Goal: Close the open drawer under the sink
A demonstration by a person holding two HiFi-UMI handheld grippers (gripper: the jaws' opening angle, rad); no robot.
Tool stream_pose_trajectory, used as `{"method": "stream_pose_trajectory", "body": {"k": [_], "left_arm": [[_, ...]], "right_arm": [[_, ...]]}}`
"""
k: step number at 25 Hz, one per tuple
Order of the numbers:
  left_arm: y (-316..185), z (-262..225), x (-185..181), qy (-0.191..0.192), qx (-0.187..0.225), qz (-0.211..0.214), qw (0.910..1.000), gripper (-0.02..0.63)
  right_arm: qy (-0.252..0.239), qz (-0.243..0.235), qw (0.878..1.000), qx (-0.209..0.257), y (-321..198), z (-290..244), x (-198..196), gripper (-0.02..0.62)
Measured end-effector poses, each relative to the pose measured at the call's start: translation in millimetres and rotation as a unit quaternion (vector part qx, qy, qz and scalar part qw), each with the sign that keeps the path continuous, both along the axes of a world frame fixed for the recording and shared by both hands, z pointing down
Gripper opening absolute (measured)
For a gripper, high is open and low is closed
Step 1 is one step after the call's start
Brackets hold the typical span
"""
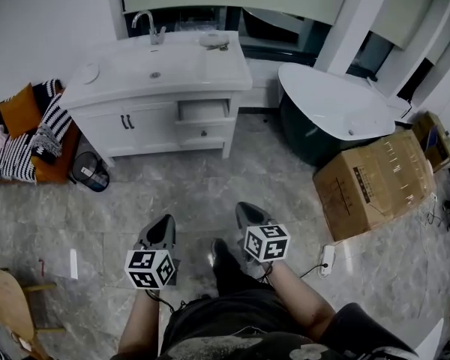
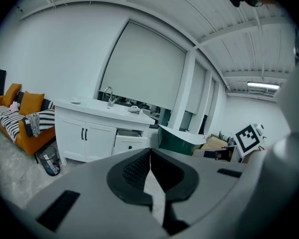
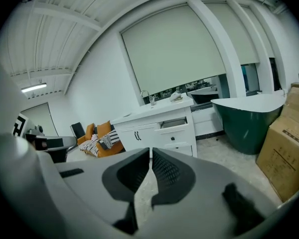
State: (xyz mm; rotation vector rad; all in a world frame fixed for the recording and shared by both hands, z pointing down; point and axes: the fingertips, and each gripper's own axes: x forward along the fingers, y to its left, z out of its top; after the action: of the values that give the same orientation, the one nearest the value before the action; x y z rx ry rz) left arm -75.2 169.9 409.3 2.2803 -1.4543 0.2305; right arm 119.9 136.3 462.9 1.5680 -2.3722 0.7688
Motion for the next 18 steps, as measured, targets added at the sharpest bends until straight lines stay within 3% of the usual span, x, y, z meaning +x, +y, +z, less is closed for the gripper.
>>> {"method": "stream_pose_trajectory", "body": {"k": [18], "left_arm": [[-155.1,-11.6,31.6,-0.015,-0.012,-0.021,0.9996,0.015]], "right_arm": [[-0.019,-0.041,0.999,-0.013,-168.3,-4.1,18.5,0.032]]}}
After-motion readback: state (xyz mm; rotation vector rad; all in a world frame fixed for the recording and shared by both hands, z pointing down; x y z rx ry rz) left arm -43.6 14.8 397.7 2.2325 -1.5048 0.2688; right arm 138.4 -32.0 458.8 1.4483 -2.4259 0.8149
